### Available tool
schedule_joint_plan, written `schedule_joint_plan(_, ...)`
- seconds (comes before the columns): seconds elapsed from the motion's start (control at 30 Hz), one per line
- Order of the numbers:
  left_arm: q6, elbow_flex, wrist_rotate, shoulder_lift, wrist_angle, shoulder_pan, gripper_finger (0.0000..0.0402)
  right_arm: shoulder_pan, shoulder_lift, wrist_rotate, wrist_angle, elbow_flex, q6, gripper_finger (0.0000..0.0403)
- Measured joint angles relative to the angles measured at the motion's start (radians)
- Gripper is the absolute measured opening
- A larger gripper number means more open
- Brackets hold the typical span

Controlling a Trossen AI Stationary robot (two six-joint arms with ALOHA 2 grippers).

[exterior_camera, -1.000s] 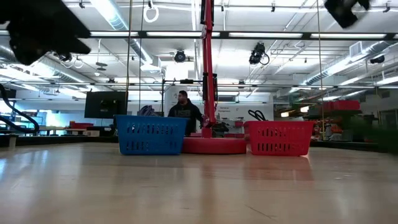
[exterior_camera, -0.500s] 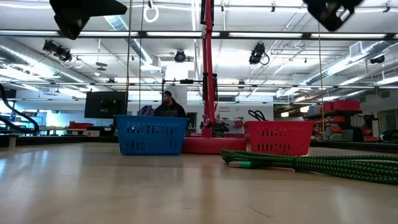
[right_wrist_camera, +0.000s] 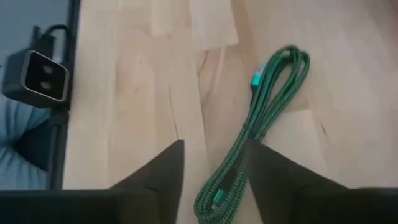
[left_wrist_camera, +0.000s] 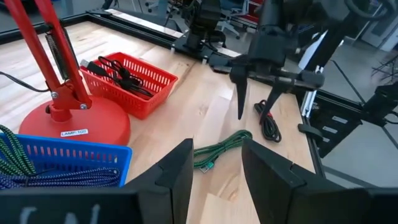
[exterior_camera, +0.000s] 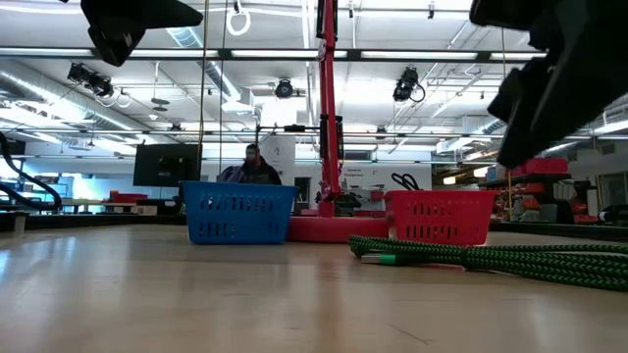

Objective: Pick & Place USB Port
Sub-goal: Put the green charger cable into the blue bin

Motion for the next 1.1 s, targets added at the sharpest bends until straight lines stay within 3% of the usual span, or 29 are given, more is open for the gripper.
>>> schedule_joint_plan(0.23, 0.0, 0.0, 0.0, 0.0, 0.0, 0.0, 0.0142, -0.009, 0.076, -0.002, 0.0, 0.0, 0.046, 0.0218)
schedule_joint_plan(0.9, -0.001, -0.001, 0.026, 0.0, 0.0, -0.001, 0.0142, -0.032, 0.184, 0.022, 0.03, 0.0, 0.075, 0.0205)
schedule_joint_plan(1.0, -0.001, -0.001, 0.026, 0.0, 0.0, -0.001, 0.0142, -0.031, 0.203, 0.033, 0.031, 0.003, 0.097, 0.0191)
schedule_joint_plan(1.1, -0.001, -0.001, 0.026, 0.0, 0.0, -0.001, 0.0142, -0.032, 0.211, 0.04, 0.015, 0.003, 0.123, 0.0127)
